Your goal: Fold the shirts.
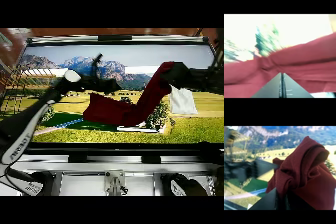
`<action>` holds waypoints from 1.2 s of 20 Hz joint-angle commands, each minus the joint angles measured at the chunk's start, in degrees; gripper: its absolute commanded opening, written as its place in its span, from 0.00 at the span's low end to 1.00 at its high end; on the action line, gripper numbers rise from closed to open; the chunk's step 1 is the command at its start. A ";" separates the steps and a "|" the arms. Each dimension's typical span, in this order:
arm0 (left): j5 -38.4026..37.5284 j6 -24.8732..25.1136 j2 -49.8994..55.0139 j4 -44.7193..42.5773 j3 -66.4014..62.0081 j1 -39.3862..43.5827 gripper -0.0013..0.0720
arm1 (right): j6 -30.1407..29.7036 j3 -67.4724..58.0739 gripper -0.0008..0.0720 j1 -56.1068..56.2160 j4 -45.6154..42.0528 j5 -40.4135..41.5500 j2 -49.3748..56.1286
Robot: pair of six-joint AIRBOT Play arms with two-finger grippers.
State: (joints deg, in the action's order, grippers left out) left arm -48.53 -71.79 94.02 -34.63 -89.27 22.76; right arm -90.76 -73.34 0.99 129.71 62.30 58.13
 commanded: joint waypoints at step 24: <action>-12.20 -6.29 -32.54 -11.50 0.02 -36.54 0.06 | 5.64 -0.04 0.80 17.79 -19.58 -11.43 24.59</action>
State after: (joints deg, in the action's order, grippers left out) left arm -60.45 -78.24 61.54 -46.09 -89.27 -13.72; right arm -87.96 -73.36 26.74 121.01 37.60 85.91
